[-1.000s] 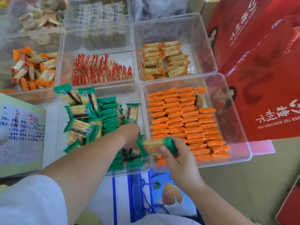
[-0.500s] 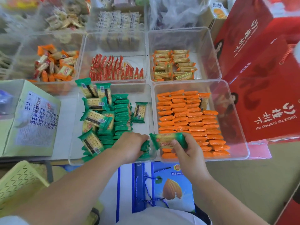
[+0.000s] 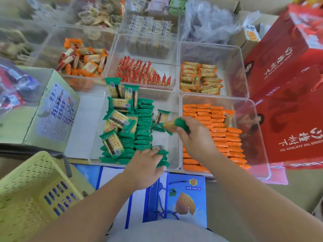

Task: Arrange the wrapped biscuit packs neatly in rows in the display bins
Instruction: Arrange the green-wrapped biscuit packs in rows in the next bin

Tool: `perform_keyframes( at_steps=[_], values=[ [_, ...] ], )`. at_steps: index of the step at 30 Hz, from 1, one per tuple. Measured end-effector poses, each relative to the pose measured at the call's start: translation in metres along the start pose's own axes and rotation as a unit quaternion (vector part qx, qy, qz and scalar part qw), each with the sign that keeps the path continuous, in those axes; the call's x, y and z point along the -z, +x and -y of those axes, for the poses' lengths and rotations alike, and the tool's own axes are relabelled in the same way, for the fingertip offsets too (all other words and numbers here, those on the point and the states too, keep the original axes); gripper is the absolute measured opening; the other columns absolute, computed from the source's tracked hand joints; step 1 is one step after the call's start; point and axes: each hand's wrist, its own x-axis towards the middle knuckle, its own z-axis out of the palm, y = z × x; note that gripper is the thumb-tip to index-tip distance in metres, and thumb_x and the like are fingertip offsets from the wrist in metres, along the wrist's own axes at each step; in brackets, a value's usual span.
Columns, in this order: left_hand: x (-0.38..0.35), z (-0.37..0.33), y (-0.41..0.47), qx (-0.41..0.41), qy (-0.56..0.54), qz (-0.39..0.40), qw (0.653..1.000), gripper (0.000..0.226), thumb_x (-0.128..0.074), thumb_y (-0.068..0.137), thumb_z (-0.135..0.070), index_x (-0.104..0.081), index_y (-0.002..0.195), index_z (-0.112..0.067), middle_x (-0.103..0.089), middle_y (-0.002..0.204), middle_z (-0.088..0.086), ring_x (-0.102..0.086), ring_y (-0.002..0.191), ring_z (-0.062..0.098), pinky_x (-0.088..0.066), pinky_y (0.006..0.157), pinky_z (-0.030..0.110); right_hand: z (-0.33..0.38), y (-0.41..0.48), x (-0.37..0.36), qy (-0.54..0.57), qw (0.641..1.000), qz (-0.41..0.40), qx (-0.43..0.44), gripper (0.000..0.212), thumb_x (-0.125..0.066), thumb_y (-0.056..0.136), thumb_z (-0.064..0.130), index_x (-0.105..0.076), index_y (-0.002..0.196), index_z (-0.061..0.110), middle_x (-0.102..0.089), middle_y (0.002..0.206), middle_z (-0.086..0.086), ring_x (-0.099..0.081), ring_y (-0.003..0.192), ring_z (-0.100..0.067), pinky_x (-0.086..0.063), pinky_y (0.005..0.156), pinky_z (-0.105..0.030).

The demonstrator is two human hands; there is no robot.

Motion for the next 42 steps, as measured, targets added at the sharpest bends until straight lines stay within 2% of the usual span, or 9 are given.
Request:
perform_keyframes(
  at_steps=[5, 11, 14, 18, 22, 31, 37, 39, 42],
  values=[
    [-0.01, 0.008, -0.01, -0.024, 0.064, 0.016, 0.997, 0.074, -0.019, 0.099, -0.067, -0.021, 0.158, -0.023, -0.014, 0.167, 0.004, -0.014, 0.152, 0.023, -0.01, 0.122, 0.053, 0.009, 0.033, -0.034, -0.336, 0.924, 0.164, 0.08, 0.024, -0.048, 0.103, 0.033, -0.061, 0.121, 0.024, -0.067, 0.103, -0.004, -0.054, 0.104, -0.029, -0.044, 0.084, -0.04],
    [-0.009, 0.019, -0.016, -0.033, 0.052, 0.021, 0.998, 0.071, -0.032, 0.094, -0.071, -0.032, 0.154, -0.032, -0.017, 0.166, 0.004, -0.013, 0.151, 0.027, -0.005, 0.121, 0.056, -0.003, 0.039, -0.064, -0.468, 0.845, 0.241, 0.098, 0.017, -0.054, 0.097, 0.024, -0.061, 0.112, 0.026, -0.068, 0.095, -0.003, -0.049, 0.108, -0.03, -0.033, 0.09, -0.047],
    [-0.005, 0.027, -0.02, -0.041, 0.048, 0.007, 0.998, 0.07, -0.04, 0.086, -0.076, -0.053, 0.139, -0.032, -0.026, 0.163, 0.006, -0.018, 0.149, 0.029, -0.008, 0.121, 0.056, -0.004, 0.042, -0.076, -0.402, 0.844, 0.342, 0.097, 0.024, -0.053, 0.099, 0.015, -0.057, 0.123, 0.017, -0.065, 0.097, -0.008, -0.058, 0.096, -0.031, -0.05, 0.077, -0.042],
    [0.003, 0.043, -0.025, -0.027, 0.076, -0.046, 0.996, 0.065, -0.045, 0.083, -0.075, -0.066, 0.121, -0.027, -0.044, 0.151, 0.006, -0.033, 0.14, 0.029, -0.023, 0.116, 0.05, 0.001, 0.048, -0.091, -0.333, 0.854, 0.4, -0.001, 0.03, -0.048, 0.1, 0.017, -0.053, 0.129, 0.01, -0.061, 0.108, -0.014, -0.059, 0.094, -0.032, -0.048, 0.073, -0.039],
    [0.004, 0.056, -0.026, 0.027, 0.089, -0.1, 0.991, 0.073, -0.058, 0.074, -0.077, -0.063, 0.121, -0.022, -0.054, 0.138, 0.01, -0.045, 0.131, 0.033, -0.035, 0.109, 0.053, 0.01, 0.06, -0.1, -0.218, 0.865, 0.425, -0.152, 0.036, -0.043, 0.103, 0.017, -0.055, 0.135, 0.005, -0.059, 0.13, -0.018, -0.057, 0.12, -0.036, -0.047, 0.098, -0.041],
    [0.003, 0.059, -0.005, -0.005, 0.093, -0.073, 0.993, 0.108, -0.034, 0.067, -0.093, -0.026, 0.155, -0.031, -0.007, 0.168, 0.005, 0.006, 0.154, 0.03, 0.01, 0.117, 0.065, 0.005, 0.038, -0.114, -0.021, 0.889, 0.313, -0.334, 0.047, -0.042, 0.101, 0.02, -0.037, 0.146, 0.007, -0.057, 0.124, -0.015, -0.059, 0.101, -0.029, -0.052, 0.086, -0.037],
    [-0.001, 0.063, 0.0, -0.024, 0.091, -0.041, 0.995, 0.115, -0.024, 0.066, -0.098, -0.013, 0.158, -0.03, 0.018, 0.166, -0.004, 0.027, 0.149, 0.025, 0.02, 0.112, 0.066, 0.009, 0.031, -0.107, 0.127, 0.865, 0.265, -0.408, 0.032, -0.041, 0.089, 0.024, -0.062, 0.106, 0.009, -0.067, 0.11, -0.02, -0.063, 0.108, -0.041, -0.052, 0.097, -0.06],
    [0.0, 0.062, 0.004, -0.034, 0.095, -0.032, 0.994, 0.116, -0.019, 0.067, -0.099, -0.011, 0.159, -0.028, 0.016, 0.166, -0.008, 0.028, 0.149, 0.024, 0.022, 0.11, 0.068, 0.007, 0.032, -0.106, 0.144, 0.854, 0.274, -0.418, 0.045, -0.04, 0.084, 0.029, -0.057, 0.122, 0.011, -0.061, 0.118, -0.014, -0.059, 0.117, -0.038, -0.047, 0.105, -0.057],
    [0.001, 0.06, 0.01, -0.062, 0.079, -0.015, 0.995, 0.114, -0.018, 0.07, -0.098, -0.007, 0.16, -0.028, 0.002, 0.167, -0.011, 0.021, 0.151, 0.02, 0.026, 0.109, 0.065, 0.005, 0.038, -0.107, 0.168, 0.853, 0.262, -0.419, 0.073, -0.039, 0.094, 0.035, -0.013, 0.161, 0.025, -0.03, 0.161, -0.007, -0.031, 0.147, -0.031, -0.03, 0.113, -0.044]
  ],
)
